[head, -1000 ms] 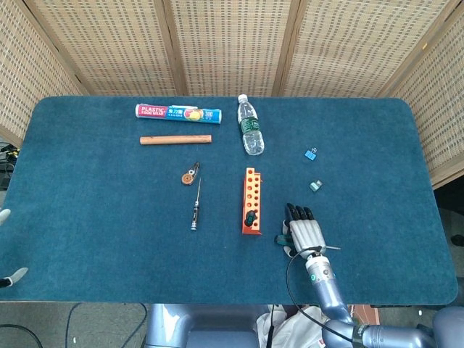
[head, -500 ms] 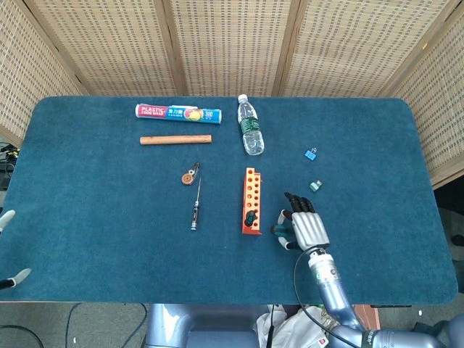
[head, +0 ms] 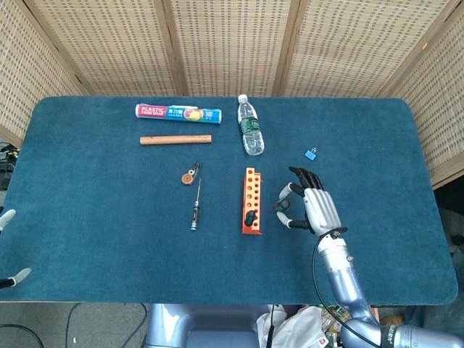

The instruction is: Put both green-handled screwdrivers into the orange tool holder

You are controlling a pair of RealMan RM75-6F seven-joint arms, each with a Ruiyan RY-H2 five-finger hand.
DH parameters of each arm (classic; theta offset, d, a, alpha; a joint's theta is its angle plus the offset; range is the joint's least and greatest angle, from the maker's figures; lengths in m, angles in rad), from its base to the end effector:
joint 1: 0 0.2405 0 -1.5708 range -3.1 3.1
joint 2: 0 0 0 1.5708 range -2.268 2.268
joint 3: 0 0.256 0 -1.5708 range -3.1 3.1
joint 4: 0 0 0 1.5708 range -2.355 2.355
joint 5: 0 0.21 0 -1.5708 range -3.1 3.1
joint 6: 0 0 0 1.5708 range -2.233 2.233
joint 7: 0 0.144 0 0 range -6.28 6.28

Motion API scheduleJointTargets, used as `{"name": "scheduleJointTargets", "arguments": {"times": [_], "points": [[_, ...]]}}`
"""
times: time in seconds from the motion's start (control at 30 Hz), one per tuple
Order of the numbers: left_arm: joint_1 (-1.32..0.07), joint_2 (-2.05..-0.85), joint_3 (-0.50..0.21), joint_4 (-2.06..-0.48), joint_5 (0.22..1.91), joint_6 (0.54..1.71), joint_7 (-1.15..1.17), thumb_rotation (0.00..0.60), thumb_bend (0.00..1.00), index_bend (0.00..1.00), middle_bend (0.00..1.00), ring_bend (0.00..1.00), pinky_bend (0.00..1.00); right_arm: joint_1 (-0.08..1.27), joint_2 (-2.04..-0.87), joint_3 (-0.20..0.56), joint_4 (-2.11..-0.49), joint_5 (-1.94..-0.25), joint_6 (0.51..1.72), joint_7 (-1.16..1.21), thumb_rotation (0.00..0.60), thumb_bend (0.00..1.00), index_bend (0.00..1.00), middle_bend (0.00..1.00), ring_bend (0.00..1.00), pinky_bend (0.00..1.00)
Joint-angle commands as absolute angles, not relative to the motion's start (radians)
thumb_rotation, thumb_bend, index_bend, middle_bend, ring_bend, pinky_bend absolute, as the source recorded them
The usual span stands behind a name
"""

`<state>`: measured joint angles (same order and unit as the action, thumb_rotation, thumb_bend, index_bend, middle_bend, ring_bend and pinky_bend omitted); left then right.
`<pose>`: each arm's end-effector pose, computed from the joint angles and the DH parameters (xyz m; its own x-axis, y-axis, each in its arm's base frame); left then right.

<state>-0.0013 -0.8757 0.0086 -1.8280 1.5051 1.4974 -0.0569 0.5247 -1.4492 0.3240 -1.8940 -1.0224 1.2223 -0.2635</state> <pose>-0.2993 0.1418 0.2078 0.3662 0.0770 0.9274 0.9257 0.0712 -0.3714 -0.1319 -0.3015 0.0538 -0.0471 -0.1617 0.9857 -0.9903 -0.1213 -0.0672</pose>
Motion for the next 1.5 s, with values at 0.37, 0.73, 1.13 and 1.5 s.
{"name": "scheduleJointTargets", "arguments": {"times": [0.37, 0.73, 1.13, 1.5], "points": [[-0.022, -0.874, -0.007, -1.828, 1.454, 1.456, -0.058, 0.6, 0.0, 0.0, 0.0, 0.0, 0.0, 0.63, -1.395, 0.479, -1.985, -0.85, 1.176, -0.254, 0.6, 0.36, 0.66, 0.1, 0.0, 0.02], [-0.038, -0.871, -0.021, -1.822, 1.406, 1.423, -0.068, 0.6, 0.0, 0.0, 0.0, 0.0, 0.0, 0.699, -1.325, 0.582, -2.072, -0.678, 1.149, -0.223, 0.6, 0.39, 0.66, 0.1, 0.0, 0.02], [-0.041, -0.875, -0.02, -1.827, 1.404, 1.419, -0.052, 0.6, 0.0, 0.0, 0.0, 0.0, 0.0, 0.736, -1.292, 0.539, -2.075, -0.623, 1.136, -0.218, 0.6, 0.41, 0.66, 0.1, 0.0, 0.03], [-0.039, -0.874, -0.021, -1.828, 1.402, 1.424, -0.052, 0.6, 0.0, 0.0, 0.0, 0.0, 0.0, 0.767, -1.297, 0.522, -2.066, -0.614, 1.148, -0.207, 0.6, 0.43, 0.66, 0.1, 0.0, 0.03]]}}
